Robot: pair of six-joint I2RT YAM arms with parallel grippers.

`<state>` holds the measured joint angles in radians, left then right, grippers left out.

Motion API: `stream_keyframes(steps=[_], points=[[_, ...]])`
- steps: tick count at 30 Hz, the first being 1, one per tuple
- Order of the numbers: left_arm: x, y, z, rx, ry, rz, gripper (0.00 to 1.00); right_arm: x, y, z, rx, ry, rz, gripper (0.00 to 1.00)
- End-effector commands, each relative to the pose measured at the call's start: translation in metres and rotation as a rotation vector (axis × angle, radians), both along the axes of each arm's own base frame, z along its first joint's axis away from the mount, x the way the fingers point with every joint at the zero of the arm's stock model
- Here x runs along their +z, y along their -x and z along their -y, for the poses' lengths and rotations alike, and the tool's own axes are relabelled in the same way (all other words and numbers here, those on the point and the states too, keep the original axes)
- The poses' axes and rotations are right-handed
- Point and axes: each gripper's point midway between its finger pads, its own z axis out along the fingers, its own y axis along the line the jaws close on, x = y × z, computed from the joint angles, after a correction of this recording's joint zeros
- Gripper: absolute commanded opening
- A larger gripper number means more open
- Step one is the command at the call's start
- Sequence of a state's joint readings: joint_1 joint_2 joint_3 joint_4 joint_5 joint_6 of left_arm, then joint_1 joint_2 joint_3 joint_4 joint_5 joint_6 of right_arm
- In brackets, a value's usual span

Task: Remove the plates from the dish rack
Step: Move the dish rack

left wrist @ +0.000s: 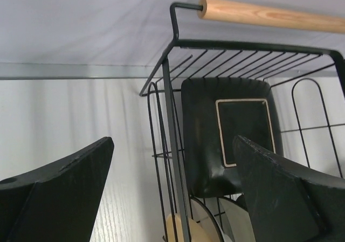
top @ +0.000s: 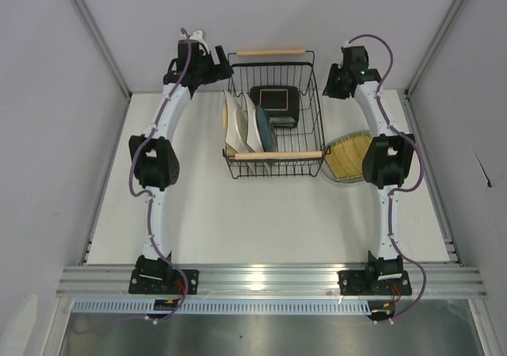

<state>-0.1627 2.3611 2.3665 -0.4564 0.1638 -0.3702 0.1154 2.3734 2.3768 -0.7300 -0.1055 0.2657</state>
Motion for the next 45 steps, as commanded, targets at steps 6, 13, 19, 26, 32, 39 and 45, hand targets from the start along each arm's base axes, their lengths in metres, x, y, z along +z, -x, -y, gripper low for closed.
stream_keyframes(steps=[6, 13, 19, 26, 32, 39, 45], points=[[-0.029, 0.003, 0.023, -0.127, -0.066, -0.033, 1.00, 0.012, -0.001, -0.031, 0.088, -0.046, 0.030, 0.34], [-0.087, 0.023, 0.046, -0.170, -0.182, -0.147, 0.93, 0.005, 0.011, -0.051, 0.143, -0.034, 0.003, 0.33], [-0.105, 0.035, 0.043, -0.169, -0.178, -0.199, 0.63, 0.000, 0.023, -0.061, 0.179, -0.029, -0.014, 0.27], [-0.111, 0.049, 0.032, -0.146, -0.211, -0.236, 0.10, -0.009, 0.046, -0.101, 0.289, -0.039, -0.046, 0.20], [-0.114, 0.062, 0.006, -0.096, -0.236, -0.275, 0.00, -0.009, 0.060, -0.130, 0.342, -0.049, -0.045, 0.17], [-0.113, 0.082, -0.040, -0.008, -0.250, -0.308, 0.00, -0.007, 0.061, -0.152, 0.368, -0.065, -0.032, 0.17], [-0.123, 0.103, -0.104, 0.110, -0.236, -0.355, 0.00, -0.002, 0.058, -0.175, 0.391, -0.091, -0.016, 0.16]])
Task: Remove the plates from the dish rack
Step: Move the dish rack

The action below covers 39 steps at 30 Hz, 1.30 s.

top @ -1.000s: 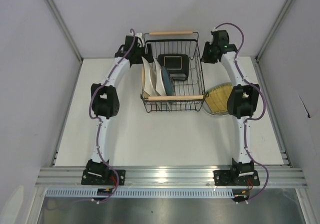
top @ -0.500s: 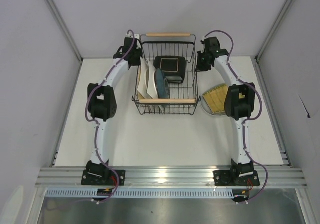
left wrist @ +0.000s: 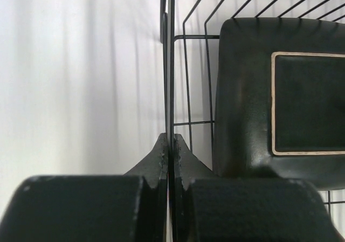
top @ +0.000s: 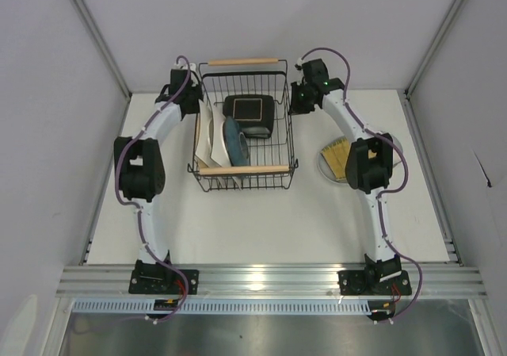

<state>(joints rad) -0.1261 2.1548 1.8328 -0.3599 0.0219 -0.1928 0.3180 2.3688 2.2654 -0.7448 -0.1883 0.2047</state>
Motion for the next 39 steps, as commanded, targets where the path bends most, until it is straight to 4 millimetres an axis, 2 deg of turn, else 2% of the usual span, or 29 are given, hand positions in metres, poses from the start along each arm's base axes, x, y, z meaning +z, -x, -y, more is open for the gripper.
stream_keyframes(steps=[1, 2, 4, 5, 7, 13, 14, 16, 17, 22, 23, 24, 25, 30, 32, 33, 36, 37, 39], points=[[-0.035, 0.046, -0.061, 0.129, 0.048, -0.178, 0.00, 0.041, 0.001, -0.056, 0.090, -0.123, 0.081, 0.15], [-0.035, 0.048, -0.077, 0.166, 0.065, -0.176, 0.00, 0.037, 0.004, -0.067, 0.105, -0.124, 0.078, 0.15], [-0.035, 0.054, -0.106, 0.247, 0.107, -0.177, 0.00, 0.045, 0.005, -0.080, 0.115, -0.141, 0.097, 0.14], [-0.035, 0.055, -0.113, 0.261, 0.122, -0.172, 0.00, 0.040, 0.007, -0.088, 0.123, -0.142, 0.089, 0.14], [-0.031, 0.058, -0.127, 0.294, 0.148, -0.160, 0.00, 0.043, 0.012, -0.107, 0.128, -0.170, 0.089, 0.13], [-0.017, 0.046, -0.146, 0.334, 0.135, -0.120, 0.00, 0.037, 0.028, -0.144, 0.151, -0.233, 0.053, 0.11], [-0.023, 0.044, -0.146, 0.331, 0.149, -0.134, 0.00, 0.037, 0.029, -0.147, 0.152, -0.240, 0.052, 0.11], [-0.019, 0.035, -0.153, 0.342, 0.164, -0.122, 0.00, 0.037, 0.037, -0.158, 0.166, -0.252, 0.042, 0.10], [-0.026, 0.032, -0.155, 0.347, 0.166, -0.136, 0.00, 0.038, 0.038, -0.161, 0.167, -0.258, 0.047, 0.10], [-0.019, 0.015, -0.171, 0.380, 0.163, -0.106, 0.00, 0.039, 0.052, -0.183, 0.182, -0.293, 0.025, 0.09], [-0.019, 0.014, -0.173, 0.386, 0.162, -0.107, 0.00, 0.036, 0.060, -0.194, 0.200, -0.299, 0.020, 0.08], [-0.026, 0.012, -0.178, 0.395, 0.166, -0.121, 0.00, 0.035, 0.064, -0.199, 0.206, -0.306, 0.017, 0.08], [-0.019, 0.007, -0.183, 0.401, 0.164, -0.107, 0.00, 0.034, 0.066, -0.203, 0.210, -0.308, 0.015, 0.08], [-0.019, 0.006, -0.211, 0.455, 0.180, -0.107, 0.02, 0.020, 0.087, -0.232, 0.245, -0.346, -0.042, 0.07], [-0.024, 0.011, -0.217, 0.472, 0.191, -0.119, 0.07, 0.015, 0.097, -0.242, 0.260, -0.352, -0.059, 0.06], [-0.026, 0.014, -0.220, 0.481, 0.195, -0.122, 0.08, 0.014, 0.109, -0.253, 0.282, -0.351, -0.064, 0.06], [-0.030, 0.026, -0.226, 0.505, 0.198, -0.130, 0.21, 0.008, 0.125, -0.269, 0.306, -0.358, -0.084, 0.06], [-0.039, 0.033, -0.226, 0.512, 0.200, -0.150, 0.33, 0.006, 0.130, -0.273, 0.313, -0.362, -0.095, 0.06], [-0.034, 0.038, -0.231, 0.524, 0.203, -0.135, 0.57, 0.006, 0.139, -0.279, 0.325, -0.361, -0.100, 0.06]])
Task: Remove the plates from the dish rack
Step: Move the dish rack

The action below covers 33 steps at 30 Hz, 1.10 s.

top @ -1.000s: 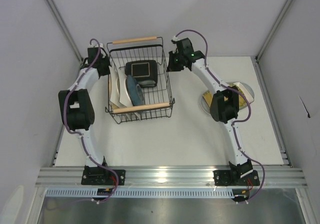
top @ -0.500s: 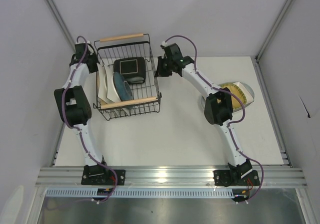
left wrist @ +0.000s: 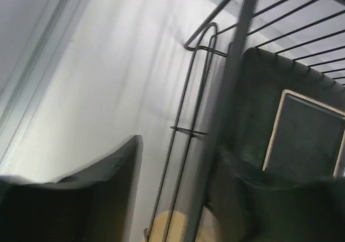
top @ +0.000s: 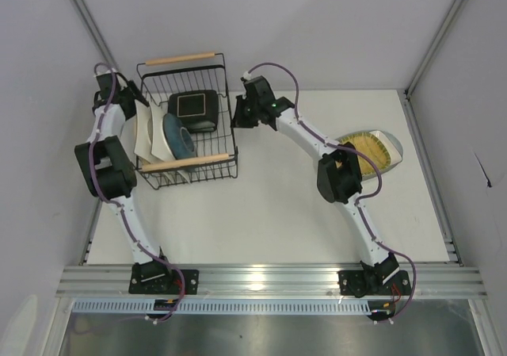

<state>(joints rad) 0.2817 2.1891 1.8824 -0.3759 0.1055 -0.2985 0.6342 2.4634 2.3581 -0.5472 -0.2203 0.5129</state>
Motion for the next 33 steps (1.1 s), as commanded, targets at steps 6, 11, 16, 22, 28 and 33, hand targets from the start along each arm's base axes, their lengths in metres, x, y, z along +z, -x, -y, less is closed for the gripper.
stream_keyframes(steps=[6, 11, 16, 22, 28, 33], points=[[-0.028, 0.045, -0.016, 0.117, 0.112, -0.119, 0.96, -0.014, 0.111, -0.091, 0.245, -0.078, -0.082, 0.06], [-0.025, 0.049, -0.014, 0.122, 0.117, -0.117, 0.99, -0.019, 0.118, -0.091, 0.251, -0.073, -0.097, 0.06], [-0.029, 0.065, -0.018, 0.182, 0.117, -0.151, 0.99, -0.022, 0.125, -0.086, 0.234, -0.061, -0.102, 0.06], [-0.016, 0.088, -0.033, 0.272, 0.094, -0.123, 1.00, -0.031, 0.132, -0.076, 0.211, -0.061, -0.119, 0.06], [0.018, 0.082, -0.046, 0.310, 0.048, -0.008, 1.00, -0.031, 0.132, -0.067, 0.187, -0.059, -0.110, 0.06], [0.057, 0.090, -0.063, 0.410, -0.008, 0.109, 1.00, -0.033, 0.130, -0.064, 0.181, -0.072, -0.116, 0.07]])
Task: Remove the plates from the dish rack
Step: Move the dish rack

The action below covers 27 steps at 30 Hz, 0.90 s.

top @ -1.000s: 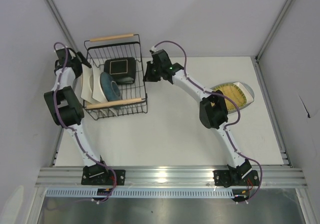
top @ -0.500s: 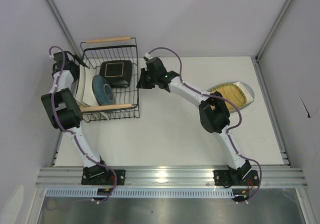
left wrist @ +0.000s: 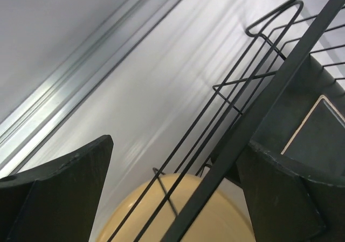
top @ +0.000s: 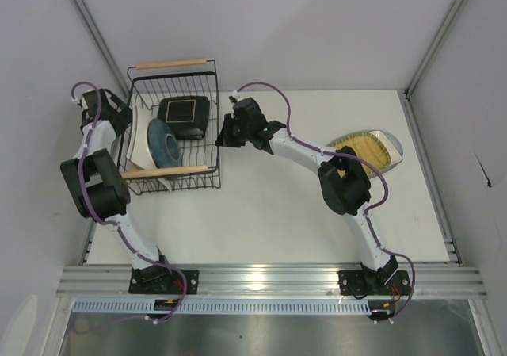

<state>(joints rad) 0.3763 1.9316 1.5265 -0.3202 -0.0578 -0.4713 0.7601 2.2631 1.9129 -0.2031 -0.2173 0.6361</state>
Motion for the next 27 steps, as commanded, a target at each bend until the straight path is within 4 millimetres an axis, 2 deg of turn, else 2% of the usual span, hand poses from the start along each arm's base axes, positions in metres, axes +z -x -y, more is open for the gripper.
stream_keyframes(steps=[1, 5, 6, 8, 9, 10, 11, 12, 13, 14, 15, 17, 22, 23, 24, 25, 26, 27], points=[[0.062, 0.008, -0.018, 0.108, -0.076, 0.146, 1.00, -0.031, 0.055, -0.016, 0.132, 0.051, -0.102, 0.07], [0.064, 0.028, -0.038, 0.239, -0.029, 0.170, 1.00, -0.032, 0.055, -0.016, 0.145, 0.043, -0.106, 0.07], [0.055, 0.031, -0.034, 0.226, -0.004, 0.170, 0.99, -0.034, 0.054, -0.016, 0.145, 0.043, -0.107, 0.07], [0.061, 0.034, -0.034, 0.237, 0.022, 0.213, 1.00, -0.036, 0.054, -0.016, 0.149, 0.038, -0.114, 0.07], [0.052, 0.038, -0.032, 0.236, 0.047, 0.207, 1.00, -0.037, 0.052, -0.016, 0.148, 0.035, -0.115, 0.07], [0.052, 0.038, -0.025, 0.216, 0.087, 0.225, 0.99, -0.037, 0.052, -0.016, 0.151, 0.034, -0.116, 0.07], [0.058, 0.037, -0.029, 0.240, 0.120, 0.281, 1.00, -0.038, 0.052, -0.015, 0.153, 0.032, -0.119, 0.07], [0.041, 0.045, -0.024, 0.243, 0.154, 0.285, 1.00, -0.040, 0.053, -0.015, 0.155, 0.034, -0.124, 0.07], [0.055, 0.047, -0.017, 0.226, 0.204, 0.362, 1.00, -0.040, 0.053, -0.015, 0.160, 0.035, -0.122, 0.07], [0.069, 0.044, -0.019, 0.217, 0.199, 0.449, 1.00, -0.043, 0.053, -0.014, 0.159, 0.038, -0.125, 0.07], [0.057, 0.052, -0.014, 0.219, 0.226, 0.455, 0.99, -0.042, 0.052, -0.013, 0.159, 0.038, -0.122, 0.07], [0.076, 0.057, -0.010, 0.215, 0.256, 0.543, 1.00, -0.044, 0.052, -0.011, 0.162, 0.038, -0.126, 0.07], [0.098, 0.064, -0.002, 0.214, 0.382, 0.691, 1.00, -0.047, 0.052, -0.008, 0.161, 0.035, -0.132, 0.07], [0.095, 0.069, 0.000, 0.225, 0.397, 0.696, 1.00, -0.048, 0.052, -0.008, 0.164, 0.037, -0.132, 0.07], [0.106, 0.076, 0.002, 0.233, 0.395, 0.726, 1.00, -0.050, 0.052, -0.007, 0.164, 0.038, -0.134, 0.07], [0.107, 0.081, 0.002, 0.262, 0.419, 0.734, 1.00, -0.049, 0.051, -0.006, 0.163, 0.034, -0.133, 0.07], [0.097, 0.089, 0.005, 0.288, 0.436, 0.719, 0.99, -0.050, 0.051, -0.006, 0.165, 0.035, -0.135, 0.07], [0.109, 0.101, 0.003, 0.325, 0.416, 0.750, 1.00, -0.049, 0.051, -0.006, 0.166, 0.033, -0.134, 0.07]])
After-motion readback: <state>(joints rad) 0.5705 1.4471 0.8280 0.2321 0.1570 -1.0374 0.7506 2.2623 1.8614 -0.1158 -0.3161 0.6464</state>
